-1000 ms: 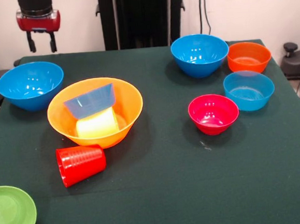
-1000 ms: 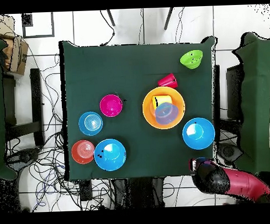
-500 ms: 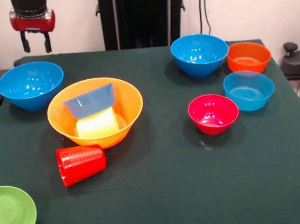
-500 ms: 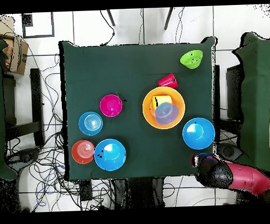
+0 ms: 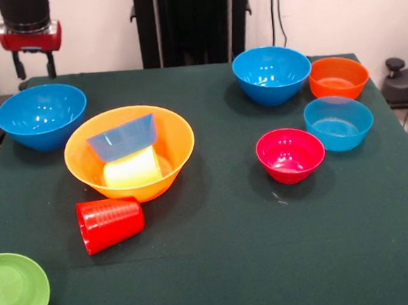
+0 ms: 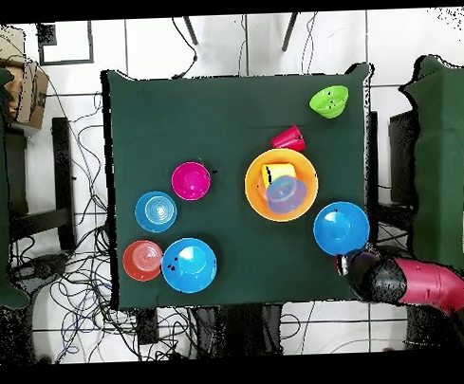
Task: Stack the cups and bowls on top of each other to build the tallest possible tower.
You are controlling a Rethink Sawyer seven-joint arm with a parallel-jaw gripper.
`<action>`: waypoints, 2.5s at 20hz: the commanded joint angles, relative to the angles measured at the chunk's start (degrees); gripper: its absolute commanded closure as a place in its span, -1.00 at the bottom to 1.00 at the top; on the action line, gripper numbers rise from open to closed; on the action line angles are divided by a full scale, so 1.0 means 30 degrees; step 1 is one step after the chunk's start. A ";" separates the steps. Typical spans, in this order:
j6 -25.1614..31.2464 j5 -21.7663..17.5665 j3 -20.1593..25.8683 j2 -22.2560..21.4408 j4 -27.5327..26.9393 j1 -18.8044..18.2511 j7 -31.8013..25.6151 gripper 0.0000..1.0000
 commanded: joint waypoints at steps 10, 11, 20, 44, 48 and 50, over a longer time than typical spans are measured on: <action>0.1620 -0.4227 0.3507 0.5435 -0.5495 -0.0734 -1.0024 -1.00; 0.1556 -0.4274 0.3426 0.5447 -0.5460 -0.0631 -0.9844 -1.00; 0.1079 -0.4568 0.2881 0.5882 -0.6018 0.0281 -0.8417 -1.00; -0.1283 -0.4100 0.1377 0.6809 -0.7096 0.1635 -0.3596 -1.00; -0.1995 -0.3523 0.1400 0.6917 -0.7085 0.1355 -0.2580 1.00; -0.2022 -0.3385 0.1263 0.6944 -0.7211 0.1419 -0.2300 1.00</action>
